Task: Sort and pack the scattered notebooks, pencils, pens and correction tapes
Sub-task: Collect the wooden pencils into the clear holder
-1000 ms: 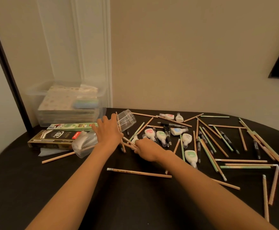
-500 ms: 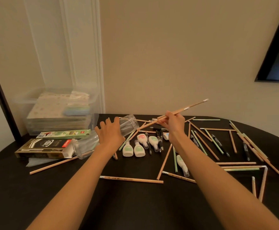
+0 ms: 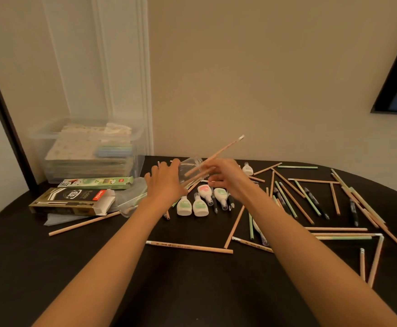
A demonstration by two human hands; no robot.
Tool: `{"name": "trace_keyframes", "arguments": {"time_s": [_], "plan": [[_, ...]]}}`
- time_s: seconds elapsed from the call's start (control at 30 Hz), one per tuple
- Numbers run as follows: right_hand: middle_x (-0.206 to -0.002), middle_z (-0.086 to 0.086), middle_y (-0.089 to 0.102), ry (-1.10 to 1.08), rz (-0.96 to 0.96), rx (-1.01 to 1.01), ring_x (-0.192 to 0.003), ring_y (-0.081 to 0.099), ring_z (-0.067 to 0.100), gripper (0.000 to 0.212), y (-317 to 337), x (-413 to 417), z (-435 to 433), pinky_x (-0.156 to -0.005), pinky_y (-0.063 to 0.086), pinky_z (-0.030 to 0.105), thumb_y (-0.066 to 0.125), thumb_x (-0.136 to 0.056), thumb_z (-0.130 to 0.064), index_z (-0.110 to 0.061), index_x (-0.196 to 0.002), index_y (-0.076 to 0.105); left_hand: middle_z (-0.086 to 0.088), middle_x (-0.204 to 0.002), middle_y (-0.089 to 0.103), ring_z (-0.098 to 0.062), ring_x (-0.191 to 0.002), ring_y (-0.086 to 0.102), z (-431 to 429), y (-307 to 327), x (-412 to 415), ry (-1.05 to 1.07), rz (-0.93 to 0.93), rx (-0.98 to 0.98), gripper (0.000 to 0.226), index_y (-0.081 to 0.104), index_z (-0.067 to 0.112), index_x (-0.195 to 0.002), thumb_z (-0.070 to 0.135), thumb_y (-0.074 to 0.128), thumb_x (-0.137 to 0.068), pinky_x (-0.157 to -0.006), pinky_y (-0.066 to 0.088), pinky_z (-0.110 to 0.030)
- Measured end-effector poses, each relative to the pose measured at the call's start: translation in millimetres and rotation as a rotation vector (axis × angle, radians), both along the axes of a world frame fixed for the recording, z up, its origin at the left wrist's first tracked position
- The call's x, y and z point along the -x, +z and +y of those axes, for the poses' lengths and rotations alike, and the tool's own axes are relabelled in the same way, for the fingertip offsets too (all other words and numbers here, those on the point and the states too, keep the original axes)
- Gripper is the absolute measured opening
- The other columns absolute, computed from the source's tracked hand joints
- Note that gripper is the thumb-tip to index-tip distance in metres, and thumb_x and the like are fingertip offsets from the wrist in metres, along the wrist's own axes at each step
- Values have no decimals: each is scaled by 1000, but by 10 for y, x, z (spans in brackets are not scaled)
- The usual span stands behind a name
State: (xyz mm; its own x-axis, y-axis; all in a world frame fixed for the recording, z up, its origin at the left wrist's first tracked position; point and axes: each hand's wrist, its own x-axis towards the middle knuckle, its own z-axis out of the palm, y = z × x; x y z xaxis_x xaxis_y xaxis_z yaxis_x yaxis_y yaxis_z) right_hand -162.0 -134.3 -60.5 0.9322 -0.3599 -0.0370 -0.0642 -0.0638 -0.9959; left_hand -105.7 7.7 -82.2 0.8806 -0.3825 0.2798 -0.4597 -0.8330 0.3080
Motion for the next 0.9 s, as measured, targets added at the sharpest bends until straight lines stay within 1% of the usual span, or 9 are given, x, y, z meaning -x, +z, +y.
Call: {"name": "trace_keyframes", "arguments": {"time_s": [0.13,0.27,0.37,0.4,0.43,0.53,0.63,0.77,0.9], "plan": [[-82,4,66,4,-89,-54,-59,55,12,14,14,-6,28,-52,46,21,55,-88,-15,-6,-96,64,-10,-128,46,-30,-119,40,57,-42,3,10,13,-2,66,38,23,-130,30,72,-74,-99,38,-43],[-79,6,67,20,-27,-64,-57,54,11,13,-79,3,53,-52,46,21,52,-87,-11,-7,-85,64,-10,-128,46,-29,-119,40,63,-111,-3,15,16,-31,66,37,23,-131,30,71,-75,-97,37,-42],[-70,5,66,-200,-120,-232,-47,50,7,15,-209,-30,-29,-44,42,17,51,-85,-6,-4,-86,65,-10,-128,46,-29,-119,42,67,-156,-39,34,30,-54,68,36,23,-132,33,71,-75,-95,37,-41],[-71,2,65,-310,-116,-160,-49,49,5,15,-273,-41,-103,-46,41,18,51,-86,-6,-4,-90,65,-10,-129,46,-29,-119,42,62,-180,-51,42,32,-74,69,36,23,-132,33,72,-75,-95,37,-41],[-76,-1,63,-381,-73,26,-57,49,3,16,-343,-49,-188,-54,42,19,50,-87,-7,-5,-93,65,-10,-130,46,-29,-120,41,55,-198,-61,49,35,-100,69,35,22,-133,33,72,-75,-96,37,-41],[-99,1,59,-300,51,524,-85,50,8,17,-645,1,-347,-76,42,27,48,-92,-17,-10,-102,61,-11,-132,44,-29,-123,39,15,-265,-75,58,61,-161,68,35,22,-133,30,71,-75,-97,35,-42],[-103,0,54,-147,51,733,-96,48,12,22,-930,125,-383,-83,40,28,51,-92,-32,-15,-101,61,-11,-133,42,-30,-125,36,-70,-349,-65,57,72,-205,65,36,22,-132,26,70,-76,-99,33,-42],[-106,-4,45,-28,14,1036,-105,36,11,16,-1079,159,-454,-88,33,26,58,-87,-28,-16,-96,63,-11,-134,41,-30,-126,35,-191,-408,-88,57,60,-221,66,35,23,-133,25,70,-77,-101,32,-43],[-111,5,51,-31,-28,1209,-107,41,20,25,-1057,131,-474,-88,32,30,47,-96,-27,-15,-111,63,-11,-134,41,-30,-126,35,-237,-414,-110,57,32,-238,65,36,23,-132,22,70,-77,-103,30,-44]]}}
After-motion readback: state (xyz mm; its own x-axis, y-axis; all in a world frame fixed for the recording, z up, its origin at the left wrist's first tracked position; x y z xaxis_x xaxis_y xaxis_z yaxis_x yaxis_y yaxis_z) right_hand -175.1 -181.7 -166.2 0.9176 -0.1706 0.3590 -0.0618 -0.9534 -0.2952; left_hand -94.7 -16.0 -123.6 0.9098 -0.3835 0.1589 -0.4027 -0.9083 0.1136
